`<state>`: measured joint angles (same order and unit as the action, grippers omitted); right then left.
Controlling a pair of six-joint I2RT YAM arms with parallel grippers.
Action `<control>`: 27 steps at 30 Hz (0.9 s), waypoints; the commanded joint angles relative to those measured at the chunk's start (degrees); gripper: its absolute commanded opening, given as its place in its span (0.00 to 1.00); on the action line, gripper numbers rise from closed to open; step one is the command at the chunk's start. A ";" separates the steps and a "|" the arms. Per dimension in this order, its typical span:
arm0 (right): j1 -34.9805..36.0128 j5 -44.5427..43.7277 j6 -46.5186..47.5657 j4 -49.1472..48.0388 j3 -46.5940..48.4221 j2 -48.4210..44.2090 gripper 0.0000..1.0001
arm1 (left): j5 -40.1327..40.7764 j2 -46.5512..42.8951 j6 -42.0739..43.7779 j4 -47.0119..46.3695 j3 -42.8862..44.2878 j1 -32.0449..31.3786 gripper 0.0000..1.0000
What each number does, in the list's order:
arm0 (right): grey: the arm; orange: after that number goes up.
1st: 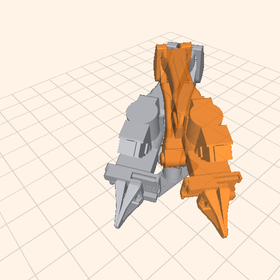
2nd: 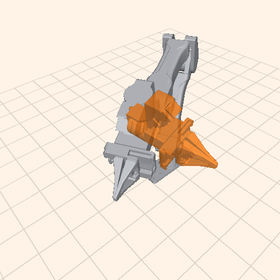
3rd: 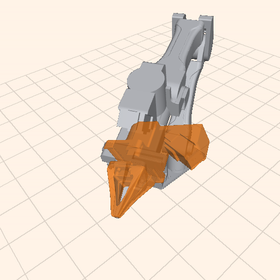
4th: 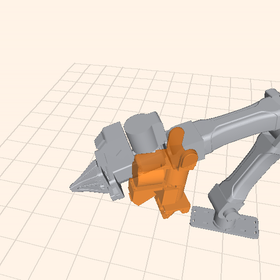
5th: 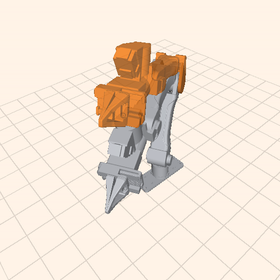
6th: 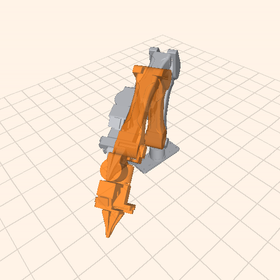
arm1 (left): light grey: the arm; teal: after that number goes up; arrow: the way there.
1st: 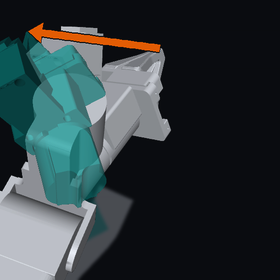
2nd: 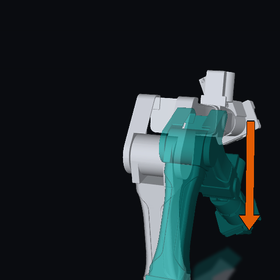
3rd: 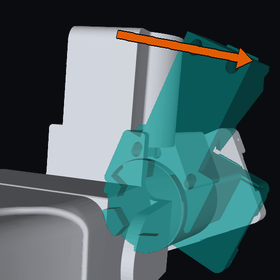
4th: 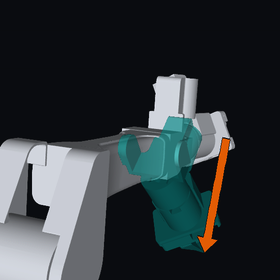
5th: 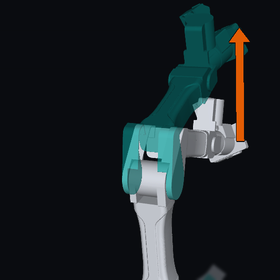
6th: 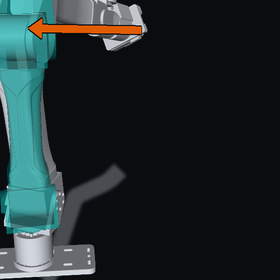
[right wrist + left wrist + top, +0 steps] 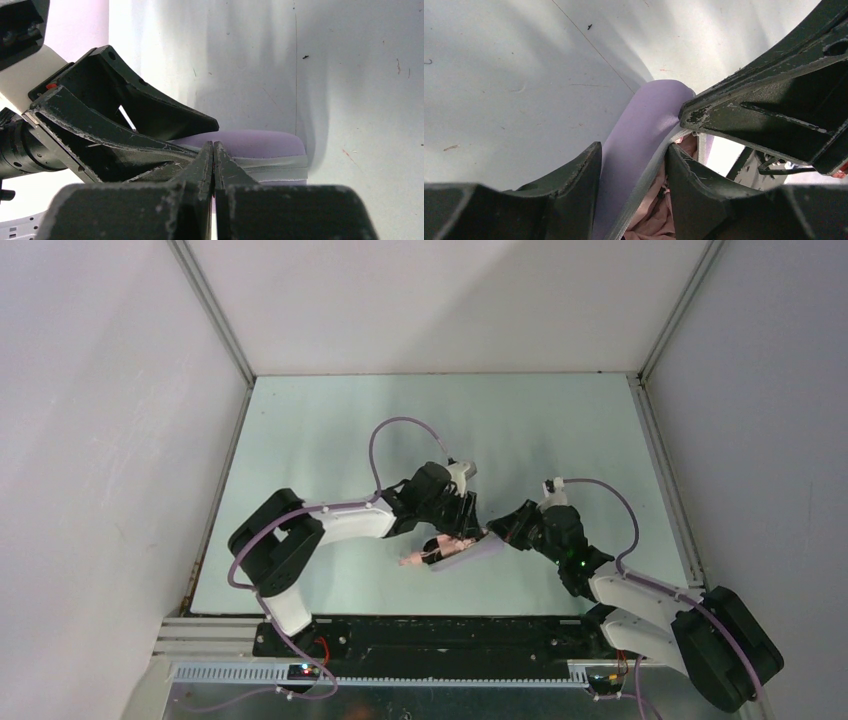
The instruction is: Put away the umbrella
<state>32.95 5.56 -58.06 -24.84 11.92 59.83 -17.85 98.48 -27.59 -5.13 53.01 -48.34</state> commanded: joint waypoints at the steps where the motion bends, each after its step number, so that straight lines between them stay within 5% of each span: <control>1: 0.11 0.46 1.08 -2.13 0.45 -1.35 0.00 | 7.17 2.09 1.70 4.24 1.41 -2.10 0.52; 5: 2.44 -1.25 1.11 -0.52 2.86 0.10 0.00 | 12.46 2.69 1.46 5.83 0.79 -5.14 0.46; 10: 12.96 -8.21 -1.24 -0.23 4.56 -0.15 0.00 | 17.04 2.98 -2.99 -3.84 -3.64 -6.81 0.23; 13: 16.58 -12.04 -2.09 1.21 4.15 0.25 0.00 | 17.57 1.90 -4.24 -8.49 -6.21 -7.24 0.17; 27: 4.33 -6.22 5.54 2.85 1.07 -3.63 0.00 | 12.13 -17.89 1.36 6.39 -5.64 -6.58 0.82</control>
<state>38.50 -3.77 -56.21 -20.71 13.02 57.76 -3.14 86.56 -27.83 -2.61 47.64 -55.18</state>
